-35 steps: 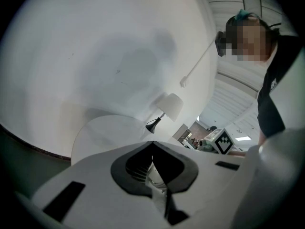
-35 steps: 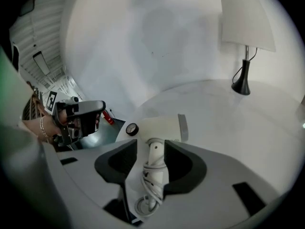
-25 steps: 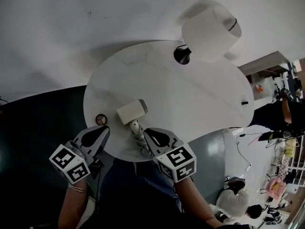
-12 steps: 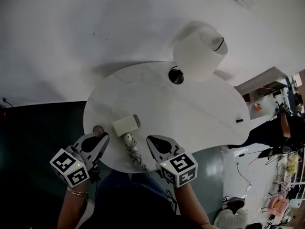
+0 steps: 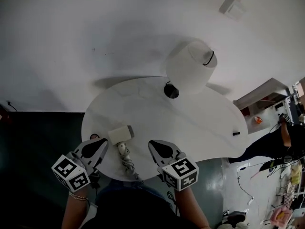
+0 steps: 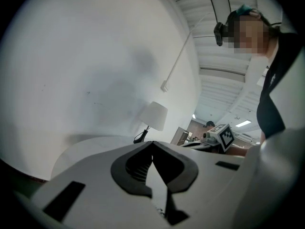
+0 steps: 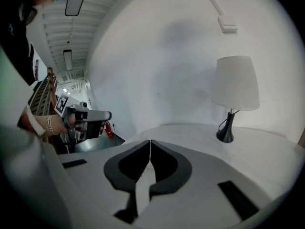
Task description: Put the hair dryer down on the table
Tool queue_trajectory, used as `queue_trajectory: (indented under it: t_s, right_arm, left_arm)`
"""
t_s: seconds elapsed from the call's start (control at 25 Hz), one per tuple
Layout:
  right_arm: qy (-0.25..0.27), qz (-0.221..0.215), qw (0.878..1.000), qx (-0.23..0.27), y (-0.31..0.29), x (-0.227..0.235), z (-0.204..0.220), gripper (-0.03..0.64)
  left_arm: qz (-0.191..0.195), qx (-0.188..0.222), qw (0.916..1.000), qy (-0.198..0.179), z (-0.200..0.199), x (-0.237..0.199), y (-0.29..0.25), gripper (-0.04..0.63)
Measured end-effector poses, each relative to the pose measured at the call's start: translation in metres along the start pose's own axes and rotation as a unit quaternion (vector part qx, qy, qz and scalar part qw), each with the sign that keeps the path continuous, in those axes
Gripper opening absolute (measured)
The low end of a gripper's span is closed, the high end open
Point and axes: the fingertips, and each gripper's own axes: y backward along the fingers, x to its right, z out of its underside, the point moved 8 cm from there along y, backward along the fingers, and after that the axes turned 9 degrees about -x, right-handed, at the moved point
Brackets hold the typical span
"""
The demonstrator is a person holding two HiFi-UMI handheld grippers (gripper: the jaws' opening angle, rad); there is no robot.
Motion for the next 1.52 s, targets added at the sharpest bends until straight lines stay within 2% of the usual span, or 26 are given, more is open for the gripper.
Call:
queue_trajectory:
  t_s: [0.52,0.84,1.28,1.52]
  right_arm:
    - [0.000,0.011,0.999,0.032,0.027,0.024,-0.004,0.021]
    - [0.008,0.022,0.998,0.058,0.038,0.037,-0.021,0.021]
    - [0.000,0.052,0.990,0.134,0.079,0.057,-0.056,0.021]
    - [0.011,0.065,0.984,0.167,0.097,0.063,-0.075,0.021]
  left_arm:
    - [-0.021,0.021,0.9993,-0.022,-0.010,0.021,0.002,0.017]
    - [-0.029,0.034,0.9979,-0.047,-0.031,0.020,0.002,0.017]
    - [-0.051,0.075,0.9914,-0.094,-0.081,0.020,0.017,0.017]
    - [-0.058,0.089,0.9877,-0.115,-0.102,0.023,0.022,0.017]
